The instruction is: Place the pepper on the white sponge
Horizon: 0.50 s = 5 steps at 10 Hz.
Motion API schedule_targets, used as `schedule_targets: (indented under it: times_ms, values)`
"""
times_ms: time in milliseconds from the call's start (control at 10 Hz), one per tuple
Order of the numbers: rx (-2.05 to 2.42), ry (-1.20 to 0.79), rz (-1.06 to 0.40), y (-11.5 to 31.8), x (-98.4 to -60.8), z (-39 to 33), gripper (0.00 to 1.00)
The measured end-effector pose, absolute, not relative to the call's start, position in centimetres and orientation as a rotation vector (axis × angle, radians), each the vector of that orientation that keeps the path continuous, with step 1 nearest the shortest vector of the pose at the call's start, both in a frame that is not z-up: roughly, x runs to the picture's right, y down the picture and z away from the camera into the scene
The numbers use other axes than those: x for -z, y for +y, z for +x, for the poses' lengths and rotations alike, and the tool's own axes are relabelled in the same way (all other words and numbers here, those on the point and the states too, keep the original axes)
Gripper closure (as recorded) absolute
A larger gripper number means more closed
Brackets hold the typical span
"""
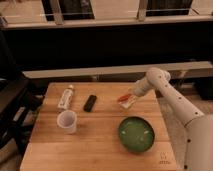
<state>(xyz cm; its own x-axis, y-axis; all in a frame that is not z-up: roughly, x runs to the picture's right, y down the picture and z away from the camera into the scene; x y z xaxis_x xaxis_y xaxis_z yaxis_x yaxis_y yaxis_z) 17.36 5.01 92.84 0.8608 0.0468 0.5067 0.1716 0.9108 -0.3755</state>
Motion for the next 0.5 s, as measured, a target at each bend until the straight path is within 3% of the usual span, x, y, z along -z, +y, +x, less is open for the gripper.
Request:
schedule_targets:
  times_ms: [500]
  values:
    - [0.050,-0.510,-0.350,2.5,-90.5,19.2,0.20]
